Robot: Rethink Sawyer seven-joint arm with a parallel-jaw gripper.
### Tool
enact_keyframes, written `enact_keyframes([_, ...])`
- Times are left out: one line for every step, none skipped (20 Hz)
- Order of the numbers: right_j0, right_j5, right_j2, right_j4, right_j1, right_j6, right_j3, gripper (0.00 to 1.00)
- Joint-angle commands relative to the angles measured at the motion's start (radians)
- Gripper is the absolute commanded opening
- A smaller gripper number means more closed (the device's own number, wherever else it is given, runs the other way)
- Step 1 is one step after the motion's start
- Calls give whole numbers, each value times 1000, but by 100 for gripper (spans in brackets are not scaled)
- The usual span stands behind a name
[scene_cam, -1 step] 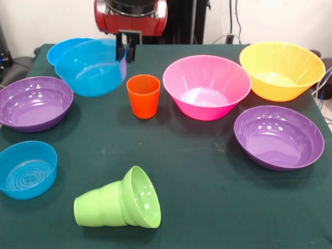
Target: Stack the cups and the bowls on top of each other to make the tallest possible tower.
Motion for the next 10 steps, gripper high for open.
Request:
enact_keyframes([52, -27, -7, -10, -34, 109, 189, 0])
enact_keyframes([60, -32, -17, -8, -48, 122, 211, 0])
enact_keyframes([68, -39, -26, -8, -52, 138, 225, 0])
enact_keyframes([75, -47, -35, -3, -65, 151, 247, 0])
enact_keyframes([83, -55, -44, -4, -70, 162, 260, 0])
enact_keyframes([92, -56, -57, -5, -80, 174, 278, 0])
enact_keyframes([103, -48, -72, -7, -84, 189, 286, 0])
enact_keyframes([114, -50, -84, -8, -91, 202, 300, 0])
enact_keyframes([120, -58, -94, -7, -95, 215, 312, 0])
enact_keyframes([128, -74, -102, -5, -101, 224, 330, 0])
